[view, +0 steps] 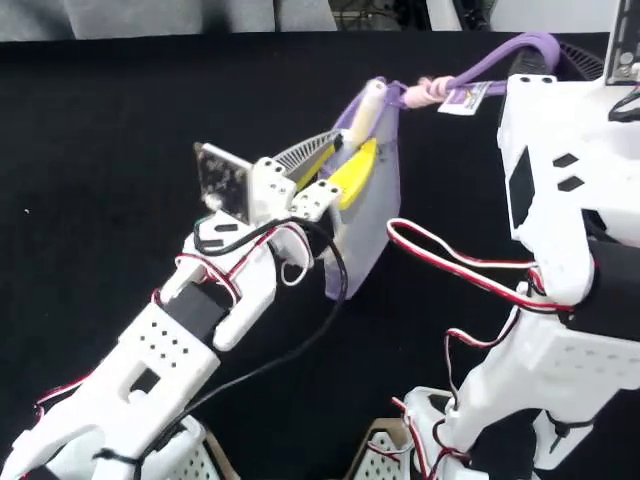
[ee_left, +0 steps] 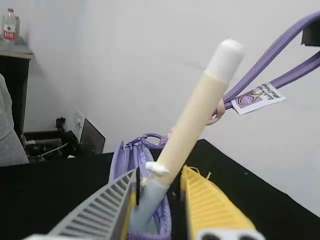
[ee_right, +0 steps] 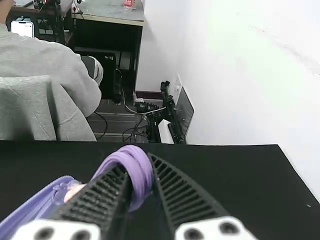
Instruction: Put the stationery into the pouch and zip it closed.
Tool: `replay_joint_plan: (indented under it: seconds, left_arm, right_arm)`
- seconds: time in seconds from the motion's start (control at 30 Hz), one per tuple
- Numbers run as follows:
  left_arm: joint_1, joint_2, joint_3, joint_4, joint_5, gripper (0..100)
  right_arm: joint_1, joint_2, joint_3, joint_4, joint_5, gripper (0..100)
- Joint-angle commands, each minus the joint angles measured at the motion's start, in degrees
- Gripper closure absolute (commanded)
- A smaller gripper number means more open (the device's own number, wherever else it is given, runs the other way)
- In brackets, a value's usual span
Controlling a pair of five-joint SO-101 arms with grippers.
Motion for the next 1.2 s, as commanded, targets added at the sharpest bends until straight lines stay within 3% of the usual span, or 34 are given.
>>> replay_joint_plan:
  seconds: [0.0,0.33,0.5,0.77,0.87,1.0,1.17]
  left_arm:
    - [0.9,-5.5,-7.5,12.6,-0.2,83]
    - [2.8,-13.4,-7.3,17.5,-0.6,82]
    - [-4.4,-13.8,-10.9,17.8,-0.1,82]
    - [-6.9,-13.6,-13.1,17.9,5.5,83]
    - [-13.5,-13.8,-10.2,17.3,5.9,83]
    - [-16.4,-13.5,-4.8,13.0,8.5,83]
    - [-14.5,-13.1,8.0,-2.2,8.6,83]
  right_arm:
    - [-0.5,-1.3,0.0,-1.8,0.4,98.8]
    - [-0.8,-1.3,0.0,-1.8,0.3,98.8]
    - [-0.8,-1.3,0.0,-1.8,0.4,98.8]
    - [-0.4,-1.3,0.0,-1.6,0.6,98.8]
    - [-0.4,-1.3,0.0,-1.4,0.6,98.8]
    - [-0.4,-1.3,0.0,-1.4,0.6,98.8]
    - [-0.4,-1.4,0.0,-1.3,0.6,98.8]
